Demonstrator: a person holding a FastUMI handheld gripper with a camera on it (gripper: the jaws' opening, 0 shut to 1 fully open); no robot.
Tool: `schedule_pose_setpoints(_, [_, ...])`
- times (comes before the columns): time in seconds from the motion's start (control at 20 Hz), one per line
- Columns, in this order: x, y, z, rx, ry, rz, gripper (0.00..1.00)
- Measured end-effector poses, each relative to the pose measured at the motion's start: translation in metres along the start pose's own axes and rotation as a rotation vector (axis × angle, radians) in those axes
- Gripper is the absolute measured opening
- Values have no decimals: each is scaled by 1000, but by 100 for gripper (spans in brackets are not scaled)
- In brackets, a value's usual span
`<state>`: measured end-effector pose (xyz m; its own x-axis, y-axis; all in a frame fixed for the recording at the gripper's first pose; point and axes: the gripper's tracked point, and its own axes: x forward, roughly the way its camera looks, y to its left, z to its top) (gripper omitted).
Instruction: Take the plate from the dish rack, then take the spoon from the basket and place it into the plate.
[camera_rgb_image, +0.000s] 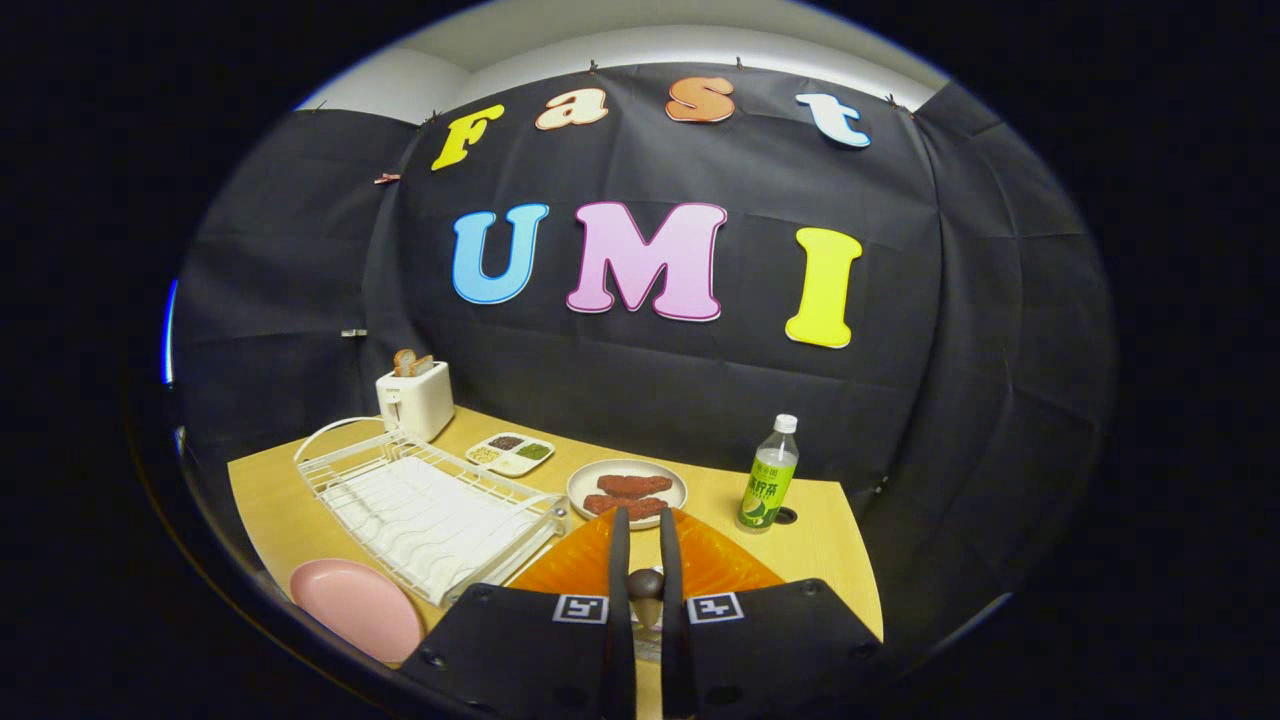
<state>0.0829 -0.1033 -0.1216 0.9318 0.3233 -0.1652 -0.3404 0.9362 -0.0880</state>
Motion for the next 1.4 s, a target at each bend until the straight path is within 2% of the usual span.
schedule_pose_setpoints(0.15, [-19, 19, 8, -14, 3, -2, 14])
schedule_pose_setpoints(0.4, [-40, 28, 11, 83, 21, -101, 14])
schedule_pose_setpoints(0.7, [-65, 82, 6, 139, 28, -89, 14])
schedule_pose_setpoints(0.85, [-65, 124, 1, 158, 40, -47, 14])
schedule_pose_setpoints(1.05, [-47, 188, 1, 165, 33, 60, 14])
schedule_pose_setpoints(1.2, [-26, 233, -15, 154, 69, 145, 14])
schedule_pose_setpoints(1.4, [-5, 273, -42, 115, 115, 200, 14])
